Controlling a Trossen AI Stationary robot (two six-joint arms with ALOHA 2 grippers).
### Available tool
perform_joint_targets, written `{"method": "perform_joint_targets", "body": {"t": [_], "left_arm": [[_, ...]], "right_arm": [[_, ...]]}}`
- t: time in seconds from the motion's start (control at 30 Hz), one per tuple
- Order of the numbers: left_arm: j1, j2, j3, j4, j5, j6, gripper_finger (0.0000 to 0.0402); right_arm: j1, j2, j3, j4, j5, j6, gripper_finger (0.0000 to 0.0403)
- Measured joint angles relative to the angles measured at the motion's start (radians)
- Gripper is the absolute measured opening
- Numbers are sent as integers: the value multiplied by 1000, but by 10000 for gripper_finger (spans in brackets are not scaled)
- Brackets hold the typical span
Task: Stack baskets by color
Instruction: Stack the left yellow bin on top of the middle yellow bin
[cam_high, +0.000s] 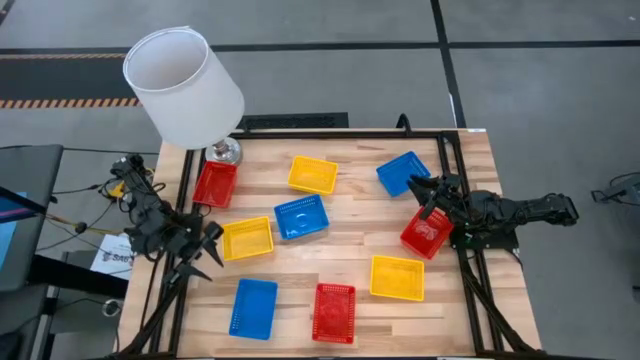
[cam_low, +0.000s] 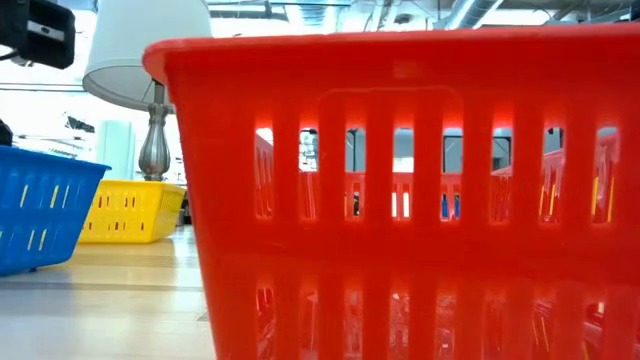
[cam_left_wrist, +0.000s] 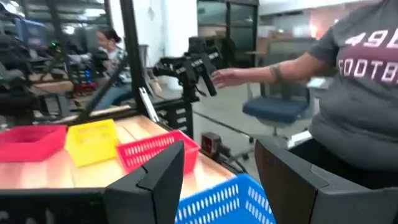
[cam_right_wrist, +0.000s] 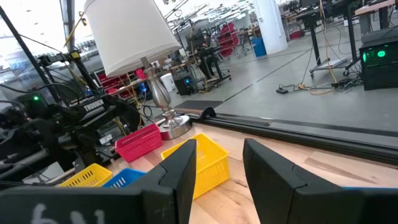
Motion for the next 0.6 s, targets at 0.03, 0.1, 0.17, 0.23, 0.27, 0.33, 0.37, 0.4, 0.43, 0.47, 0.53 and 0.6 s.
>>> {"method": "perform_joint_targets", "body": {"t": [0.03,0.1,0.17,0.23,0.27,0.33,0.37,0.4,0.43,0.47,0.53,0.6], "left_arm": [[0,0,0,21,-10,1,185],[0,0,0,62,-27,11,185],[0,0,1,112,-28,9,185],[0,0,1,163,-28,-15,185],[0,0,2,181,-28,-34,185],[0,0,2,203,-29,-60,185],[0,0,2,210,-32,-61,185],[1,0,2,220,-38,-62,185],[1,0,2,231,-48,-63,185],[1,0,3,239,-59,-66,185],[1,0,3,242,-84,-76,185],[1,0,3,239,-101,-79,185]], "right_arm": [[0,0,0,0,0,0,157],[0,0,0,0,0,0,157],[0,0,0,0,0,0,157],[0,0,0,0,0,0,157],[0,0,0,0,0,0,157],[0,0,0,0,0,0,157],[0,0,0,0,0,0,157],[0,0,0,0,0,0,157],[0,0,0,0,0,0,157],[0,0,0,0,0,0,157],[0,0,0,0,0,0,157],[0,0,0,0,0,0,157]]}}
